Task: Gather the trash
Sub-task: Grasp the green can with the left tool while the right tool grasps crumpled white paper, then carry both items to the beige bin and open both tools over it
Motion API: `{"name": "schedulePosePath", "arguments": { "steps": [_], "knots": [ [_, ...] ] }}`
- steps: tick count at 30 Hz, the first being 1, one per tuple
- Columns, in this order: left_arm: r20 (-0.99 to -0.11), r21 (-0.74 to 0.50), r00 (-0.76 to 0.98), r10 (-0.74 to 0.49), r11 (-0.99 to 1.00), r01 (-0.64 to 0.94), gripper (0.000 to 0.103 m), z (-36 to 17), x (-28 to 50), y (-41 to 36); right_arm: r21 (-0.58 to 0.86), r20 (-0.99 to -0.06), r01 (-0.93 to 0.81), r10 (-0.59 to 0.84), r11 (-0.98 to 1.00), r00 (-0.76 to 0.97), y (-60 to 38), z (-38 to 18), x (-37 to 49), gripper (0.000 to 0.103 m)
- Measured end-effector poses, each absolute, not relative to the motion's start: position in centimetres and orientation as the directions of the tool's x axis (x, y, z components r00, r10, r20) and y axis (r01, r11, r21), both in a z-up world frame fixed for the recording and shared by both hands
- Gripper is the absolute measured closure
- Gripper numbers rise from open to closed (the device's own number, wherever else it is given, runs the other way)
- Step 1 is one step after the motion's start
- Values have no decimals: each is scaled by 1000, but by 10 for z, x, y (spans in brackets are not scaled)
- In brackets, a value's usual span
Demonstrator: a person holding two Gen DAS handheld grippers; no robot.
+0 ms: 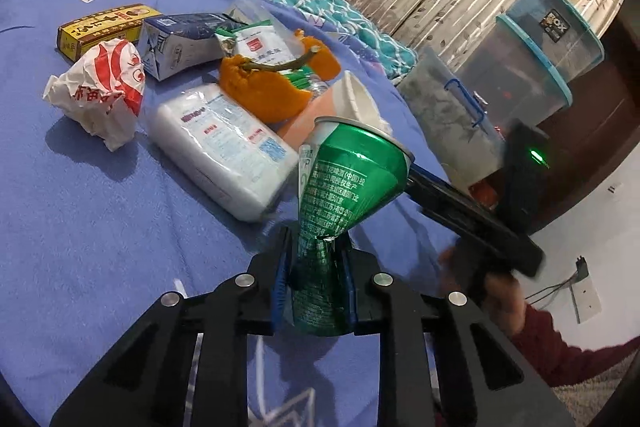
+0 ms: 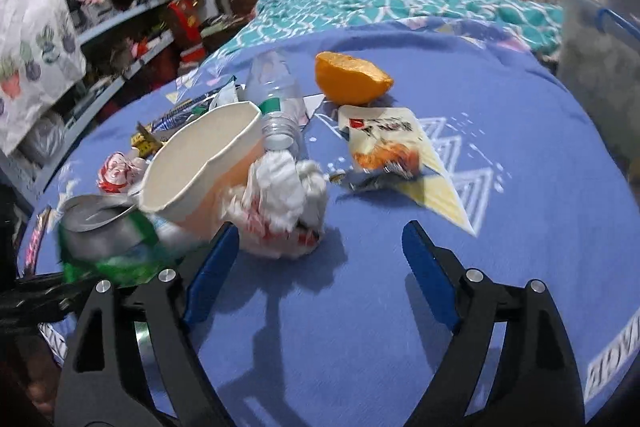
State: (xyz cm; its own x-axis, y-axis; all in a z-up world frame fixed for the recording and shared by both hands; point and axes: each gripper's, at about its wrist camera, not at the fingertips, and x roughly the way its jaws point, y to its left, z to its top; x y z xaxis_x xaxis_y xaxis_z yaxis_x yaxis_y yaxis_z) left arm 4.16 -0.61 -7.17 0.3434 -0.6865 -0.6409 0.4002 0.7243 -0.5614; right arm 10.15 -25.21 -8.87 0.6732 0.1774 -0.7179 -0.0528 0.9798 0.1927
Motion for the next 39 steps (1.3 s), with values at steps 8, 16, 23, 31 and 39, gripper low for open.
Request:
{"name": "schedulePosePath", "arguments": {
  "steps": [8, 16, 23, 31, 39],
  "knots": [
    [-669, -504, 334, -664, 735, 453, 83, -57, 28, -30, 248, -695, -183, 307, 951, 650, -257, -94, 83, 67],
    [-726, -453, 233, -648, 704, 546, 83, -57, 42, -112, 308, -653, 16, 199, 951, 730, -354, -91, 18, 67],
    [-760, -409, 138, -635, 632, 659, 83, -60, 69, -241, 359, -632, 245, 41, 901, 774, -468, -93, -24, 67],
    [-777, -365, 30, -629, 489, 792, 83, -60, 72, -416, 362, -625, 477, -171, 801, 762, -590, -102, -56, 67],
    [-786, -315, 44, -616, 460, 830, 38, -64, 65, -518, 402, -607, 608, -298, 685, 737, -641, -107, -73, 32]
  ]
}}
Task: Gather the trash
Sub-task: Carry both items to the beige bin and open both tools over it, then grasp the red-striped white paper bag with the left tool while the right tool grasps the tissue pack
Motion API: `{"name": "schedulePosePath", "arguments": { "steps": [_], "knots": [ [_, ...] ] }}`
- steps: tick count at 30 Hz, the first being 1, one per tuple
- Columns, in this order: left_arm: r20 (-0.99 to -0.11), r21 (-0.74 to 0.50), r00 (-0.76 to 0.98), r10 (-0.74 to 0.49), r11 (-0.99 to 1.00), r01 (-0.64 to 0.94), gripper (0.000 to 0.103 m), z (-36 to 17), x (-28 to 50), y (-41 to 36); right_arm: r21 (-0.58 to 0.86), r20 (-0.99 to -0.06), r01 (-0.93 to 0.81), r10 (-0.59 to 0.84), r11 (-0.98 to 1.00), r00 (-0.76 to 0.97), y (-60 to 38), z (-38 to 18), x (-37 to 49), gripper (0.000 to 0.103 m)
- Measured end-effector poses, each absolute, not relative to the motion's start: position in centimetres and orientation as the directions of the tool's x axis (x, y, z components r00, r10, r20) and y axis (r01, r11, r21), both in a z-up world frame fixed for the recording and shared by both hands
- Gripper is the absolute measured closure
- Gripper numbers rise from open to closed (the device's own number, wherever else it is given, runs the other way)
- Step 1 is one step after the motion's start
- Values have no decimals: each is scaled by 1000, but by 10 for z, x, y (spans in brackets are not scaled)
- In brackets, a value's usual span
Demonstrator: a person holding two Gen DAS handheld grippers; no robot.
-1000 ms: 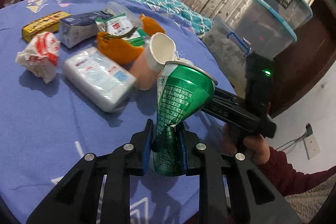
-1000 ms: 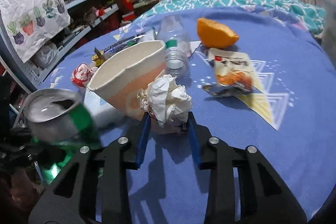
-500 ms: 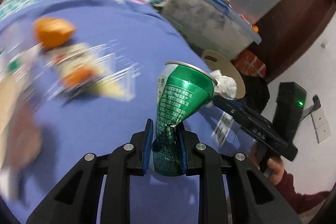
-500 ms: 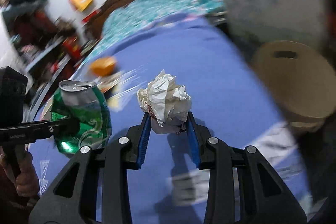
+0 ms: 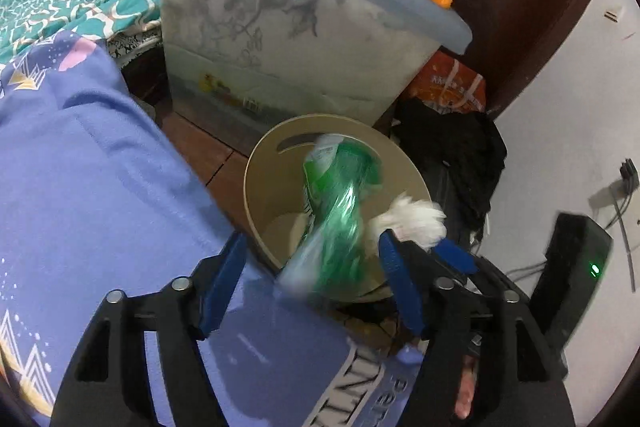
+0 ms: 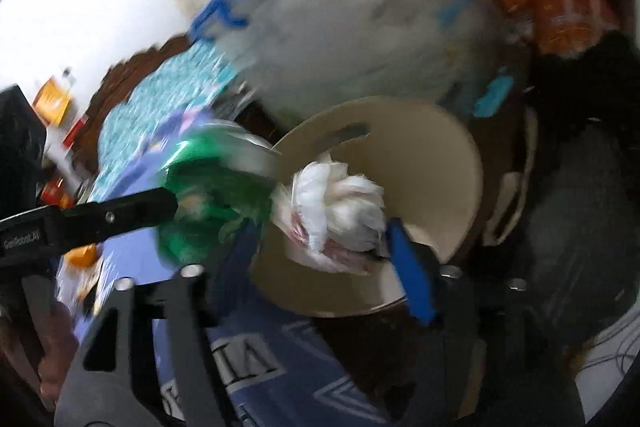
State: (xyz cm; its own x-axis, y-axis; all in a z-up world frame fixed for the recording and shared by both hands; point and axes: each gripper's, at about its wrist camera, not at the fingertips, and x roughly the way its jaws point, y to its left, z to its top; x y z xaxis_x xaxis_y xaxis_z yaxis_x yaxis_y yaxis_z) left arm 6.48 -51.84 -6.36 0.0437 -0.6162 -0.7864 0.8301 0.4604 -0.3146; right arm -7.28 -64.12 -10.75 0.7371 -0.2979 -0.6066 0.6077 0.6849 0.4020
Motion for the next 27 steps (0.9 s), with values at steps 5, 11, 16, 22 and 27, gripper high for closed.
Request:
{"name": "schedulePosePath", "arguments": {
  "steps": [5, 11, 16, 22, 27],
  "knots": [
    [-767, -286, 78, -637, 448, 847, 38, -52, 53, -480, 398, -571, 611, -337, 684, 749, -621, -98, -80, 34],
    [-734, -290, 144, -663, 498, 817, 38, -37, 43, -372, 424, -540, 487, -218, 764, 813, -562, -86, -64, 39],
    [-741, -262, 235, -629, 592, 762, 39, -42, 35, -270, 423, -558, 344, -58, 838, 828, -491, -85, -27, 45],
    [-745, -278, 356, -564, 748, 602, 39, -53, 34, -153, 431, -593, 173, 133, 886, 794, -396, -92, 18, 44],
    [-737, -303, 452, -503, 843, 444, 39, -62, 38, -69, 399, -635, 41, 244, 916, 733, -313, -100, 42, 43]
  ]
}}
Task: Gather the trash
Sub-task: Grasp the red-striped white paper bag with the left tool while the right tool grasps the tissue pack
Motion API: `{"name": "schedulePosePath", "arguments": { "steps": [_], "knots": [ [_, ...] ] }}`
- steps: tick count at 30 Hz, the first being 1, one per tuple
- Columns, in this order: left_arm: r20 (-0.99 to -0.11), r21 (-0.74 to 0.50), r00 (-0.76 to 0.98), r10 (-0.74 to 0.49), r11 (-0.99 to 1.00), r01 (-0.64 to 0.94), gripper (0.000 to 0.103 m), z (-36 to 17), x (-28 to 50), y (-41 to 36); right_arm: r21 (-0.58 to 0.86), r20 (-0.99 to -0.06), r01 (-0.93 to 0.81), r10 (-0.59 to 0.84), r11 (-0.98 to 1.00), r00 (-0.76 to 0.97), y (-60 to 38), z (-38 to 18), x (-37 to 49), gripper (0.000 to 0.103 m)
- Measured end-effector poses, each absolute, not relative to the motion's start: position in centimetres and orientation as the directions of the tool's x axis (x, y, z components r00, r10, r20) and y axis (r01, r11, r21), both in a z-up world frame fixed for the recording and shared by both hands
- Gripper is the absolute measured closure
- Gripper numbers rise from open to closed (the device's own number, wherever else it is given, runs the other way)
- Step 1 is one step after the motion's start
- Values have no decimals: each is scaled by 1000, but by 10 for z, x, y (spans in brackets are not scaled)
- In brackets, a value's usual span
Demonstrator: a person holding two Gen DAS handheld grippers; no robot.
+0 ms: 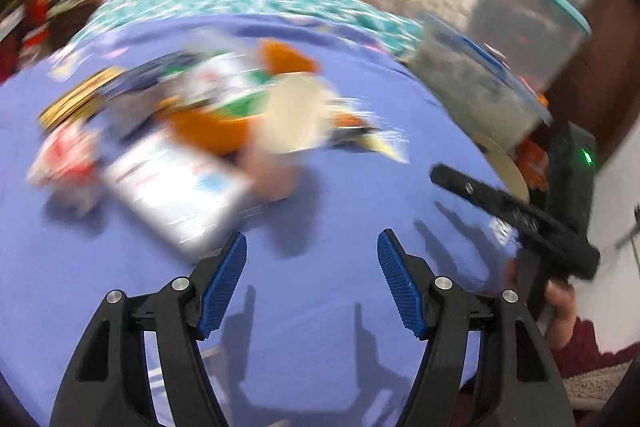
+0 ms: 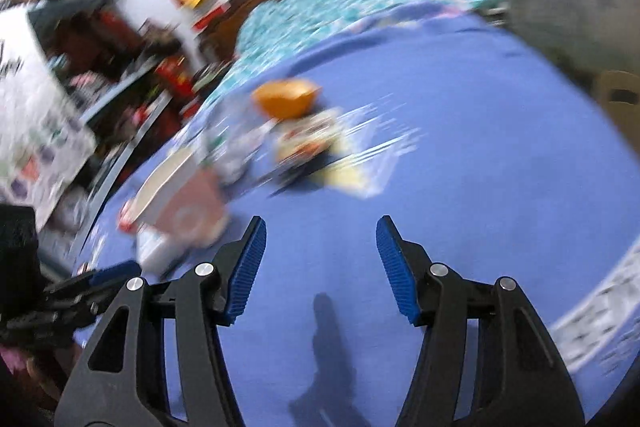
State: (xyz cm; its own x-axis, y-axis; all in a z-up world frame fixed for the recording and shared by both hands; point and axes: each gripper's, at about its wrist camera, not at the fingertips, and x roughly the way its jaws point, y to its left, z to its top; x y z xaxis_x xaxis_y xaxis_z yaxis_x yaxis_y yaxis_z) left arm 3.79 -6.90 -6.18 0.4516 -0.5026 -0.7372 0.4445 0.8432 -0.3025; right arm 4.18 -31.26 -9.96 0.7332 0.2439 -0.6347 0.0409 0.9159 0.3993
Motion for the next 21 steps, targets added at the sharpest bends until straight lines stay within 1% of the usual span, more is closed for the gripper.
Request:
{"name": "schedulePosePath", "arguments": {
  "steps": [5, 9, 11, 13, 15, 18, 21],
  "knots": [
    [-720, -375, 480, -501, 863, 337, 39, -69, 46, -15, 359, -665, -48, 291, 932, 688, -258, -102, 52, 42],
    [-709, -403, 485, -511, 859, 316, 39, -70, 50, 7, 329, -686, -88, 302, 940, 662, -230, -101, 62, 39],
    [-704, -425, 479, -525, 851, 308, 41, -72, 56, 12, 332, -688, -96, 311, 938, 656, -222, -101, 68, 40],
    [-695, -455, 471, -543, 839, 298, 43, -76, 62, 18, 321, -688, -113, 313, 941, 655, -212, -100, 71, 44],
    [-686, -479, 467, -558, 829, 288, 44, -78, 66, 24, 279, -698, -140, 301, 950, 649, -199, -99, 78, 64],
    [-677, -494, 466, -569, 821, 285, 44, -78, 71, 28, 240, -710, -178, 297, 954, 639, -189, -99, 85, 69],
    [-675, -502, 466, -572, 819, 278, 44, -79, 75, 30, 179, -716, -208, 273, 962, 643, -179, -98, 95, 70]
  ]
}}
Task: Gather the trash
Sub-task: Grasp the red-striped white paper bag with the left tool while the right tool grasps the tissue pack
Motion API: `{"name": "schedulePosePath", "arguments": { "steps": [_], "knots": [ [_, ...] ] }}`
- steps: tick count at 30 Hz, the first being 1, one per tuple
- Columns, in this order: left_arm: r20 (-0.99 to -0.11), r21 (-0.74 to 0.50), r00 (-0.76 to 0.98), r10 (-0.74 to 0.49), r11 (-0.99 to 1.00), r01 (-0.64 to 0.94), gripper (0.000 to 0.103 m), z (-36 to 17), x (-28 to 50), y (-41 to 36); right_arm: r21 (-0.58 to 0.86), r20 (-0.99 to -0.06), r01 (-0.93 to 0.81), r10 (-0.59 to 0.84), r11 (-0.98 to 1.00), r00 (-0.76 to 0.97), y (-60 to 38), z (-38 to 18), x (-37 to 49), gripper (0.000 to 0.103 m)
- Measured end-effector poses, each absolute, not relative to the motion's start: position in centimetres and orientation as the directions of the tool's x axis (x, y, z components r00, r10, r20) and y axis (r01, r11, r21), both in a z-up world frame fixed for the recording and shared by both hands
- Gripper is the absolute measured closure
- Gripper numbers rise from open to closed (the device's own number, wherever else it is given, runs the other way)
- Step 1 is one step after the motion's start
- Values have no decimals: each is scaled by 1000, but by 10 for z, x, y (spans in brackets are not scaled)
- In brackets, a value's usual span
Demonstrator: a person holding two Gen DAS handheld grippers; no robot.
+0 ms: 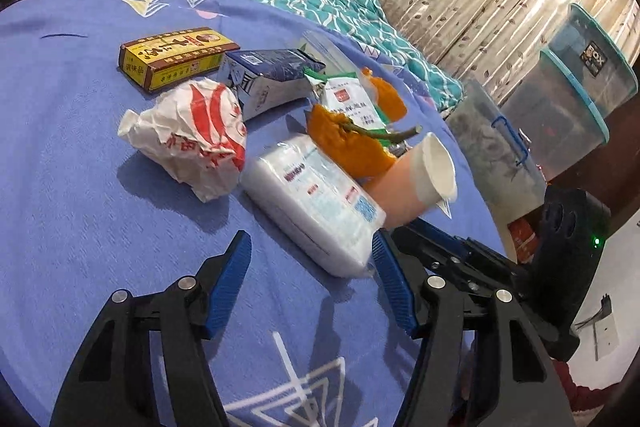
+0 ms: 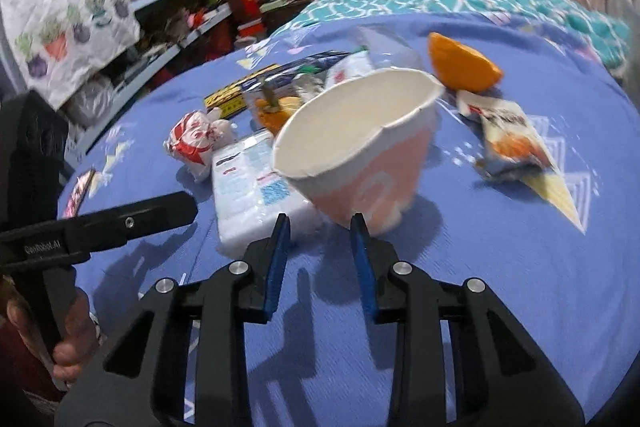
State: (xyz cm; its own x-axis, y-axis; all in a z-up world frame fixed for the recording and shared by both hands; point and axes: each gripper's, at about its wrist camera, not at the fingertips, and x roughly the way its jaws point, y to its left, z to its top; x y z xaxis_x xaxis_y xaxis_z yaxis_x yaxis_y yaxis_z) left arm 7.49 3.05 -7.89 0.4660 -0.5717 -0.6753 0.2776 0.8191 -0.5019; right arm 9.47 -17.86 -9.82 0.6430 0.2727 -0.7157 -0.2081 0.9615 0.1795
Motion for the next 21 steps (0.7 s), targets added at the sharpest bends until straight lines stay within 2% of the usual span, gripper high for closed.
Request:
{"name": "schedulePosePath", "arguments": {
  "steps": [4, 8, 10, 11, 12, 14, 18, 21],
  "knots": [
    [-680, -512, 464, -568, 820, 255, 44, -83, 82, 38, 206, -713, -154, 256, 966, 653, -186, -101, 108, 69],
    [-669, -523, 498, -551, 826, 212, 44, -77, 85, 59, 205, -710, -175, 270, 963, 650, -180, -95, 109, 67],
    [-665, -510, 532, -524, 839, 189, 40, -70, 87, 70, 196, -697, -201, 281, 960, 660, -172, -91, 102, 67],
    [-664, -502, 548, -509, 846, 178, 34, -67, 88, 75, 184, -693, -213, 280, 960, 664, -169, -91, 99, 64],
    [-662, -492, 566, -491, 855, 165, 27, -64, 90, 79, 156, -687, -229, 272, 961, 674, -163, -89, 97, 48],
    [-677, -471, 575, -459, 871, 140, 16, -62, 100, 81, 114, -682, -252, 260, 961, 684, -153, -91, 94, 32],
    [-698, -426, 581, -418, 895, 133, 10, -63, 125, 72, 71, -710, -301, 260, 951, 654, -136, -96, 96, 31],
    [-726, -395, 565, -393, 910, 124, 12, -74, 146, 64, 6, -736, -312, 215, 950, 641, -125, -101, 107, 23]
  ]
}}
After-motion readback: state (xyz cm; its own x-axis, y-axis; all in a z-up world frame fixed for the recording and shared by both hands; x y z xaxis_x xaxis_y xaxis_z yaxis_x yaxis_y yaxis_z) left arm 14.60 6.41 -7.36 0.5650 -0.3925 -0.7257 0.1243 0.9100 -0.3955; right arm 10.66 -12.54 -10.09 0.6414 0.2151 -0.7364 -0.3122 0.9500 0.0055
